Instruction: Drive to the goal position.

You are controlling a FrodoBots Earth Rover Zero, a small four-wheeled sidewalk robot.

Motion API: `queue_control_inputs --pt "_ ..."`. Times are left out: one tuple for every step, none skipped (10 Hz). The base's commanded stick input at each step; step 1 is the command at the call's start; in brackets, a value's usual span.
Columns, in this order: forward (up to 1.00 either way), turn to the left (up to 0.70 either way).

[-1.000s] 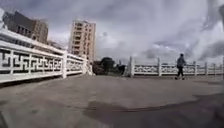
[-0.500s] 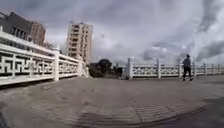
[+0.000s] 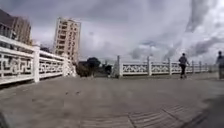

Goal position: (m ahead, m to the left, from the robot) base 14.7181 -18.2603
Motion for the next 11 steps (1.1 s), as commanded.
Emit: queue_control_inputs --pt "0.7 -0.14" --pt "0.7 -0.14" --pt "0.7 -0.14" --pt "0.7 -0.14" --pt "0.7 -0.14" --pt "0.7 -0.14" --pt "0.7 -0.14" --pt "0.7 -0.14" --pt "0.7 -0.14" --pt "0.7 -0.14" --pt "0.7 -0.14"
